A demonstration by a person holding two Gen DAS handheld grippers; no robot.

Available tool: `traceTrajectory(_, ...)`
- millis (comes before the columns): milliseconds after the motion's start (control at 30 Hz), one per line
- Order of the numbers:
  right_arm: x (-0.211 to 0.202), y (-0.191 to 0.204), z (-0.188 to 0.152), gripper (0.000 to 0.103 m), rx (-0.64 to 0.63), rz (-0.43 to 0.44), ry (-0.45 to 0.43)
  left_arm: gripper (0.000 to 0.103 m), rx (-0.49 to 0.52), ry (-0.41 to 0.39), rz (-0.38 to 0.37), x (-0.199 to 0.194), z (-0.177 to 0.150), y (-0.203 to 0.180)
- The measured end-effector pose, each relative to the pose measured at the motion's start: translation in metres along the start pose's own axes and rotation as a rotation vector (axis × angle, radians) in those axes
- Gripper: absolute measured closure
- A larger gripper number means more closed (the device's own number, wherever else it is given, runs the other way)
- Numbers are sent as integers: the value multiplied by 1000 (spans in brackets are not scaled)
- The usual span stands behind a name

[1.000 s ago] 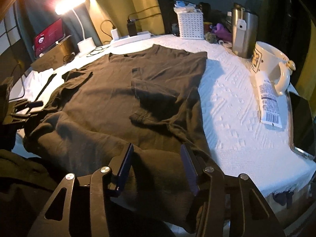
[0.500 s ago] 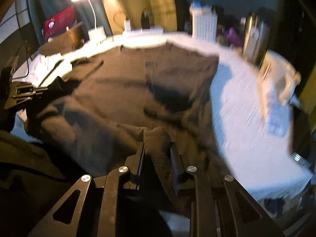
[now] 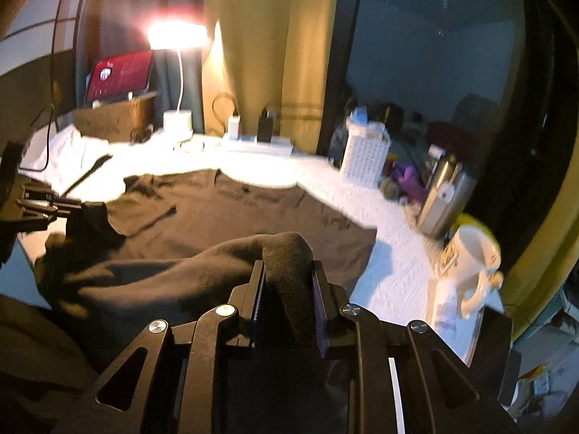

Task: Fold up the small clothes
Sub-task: 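Lift the hem with the right gripper while the left gripper grasps the hem too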

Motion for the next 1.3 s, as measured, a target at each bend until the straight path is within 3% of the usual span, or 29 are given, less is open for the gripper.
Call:
traceTrajectory(167,0,-15,-35,79,81,3,54,54,47,1,-103,-4,-2,-30)
traceTrajectory(333,-6,-16,-45,79,108,12,53,54,85,172,-64,36,-31,-39)
traceTrajectory(433,-7,-16,-46,79,114,19,50,55,66,194,-38,41,-40,-32)
traceTrajectory(500,-8,-16,-46,79,121,28,45,74,54,180,-51,38,-41,-30)
traceTrajectory(533,-9,-16,-45,79,123,33,42,91,61,172,-58,35,-40,-31)
traceTrajectory(700,-24,-14,-27,79,114,52,-12,95,30,12,-189,-11,-9,-38)
traceTrajectory(833,-37,-19,4,79,66,9,-85,95,22,-141,-231,-59,30,-33)
traceTrajectory(900,-40,-23,24,79,40,-24,-133,95,30,-217,-192,-73,52,-21)
traceTrajectory(967,-40,-25,45,79,5,-65,-190,95,37,-291,-93,-80,75,-1)
traceTrajectory(1100,-30,-34,76,79,-28,-170,-283,95,37,-351,111,-69,103,35)
traceTrajectory(1133,-25,-33,78,79,-51,-200,-299,95,39,-348,123,-61,104,39)
traceTrajectory(1200,-7,-24,70,79,-116,-230,-265,95,33,-318,122,-44,98,44)
traceTrajectory(1300,44,-5,27,79,-229,-185,-62,95,36,-201,120,-6,65,46)
Point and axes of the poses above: each gripper's, at about its wrist camera, not at the fingertips, and x roughly the way its jaws point, y to its left, z to its top, the point moved 7 cm from there along x, roughly the way its jaws point
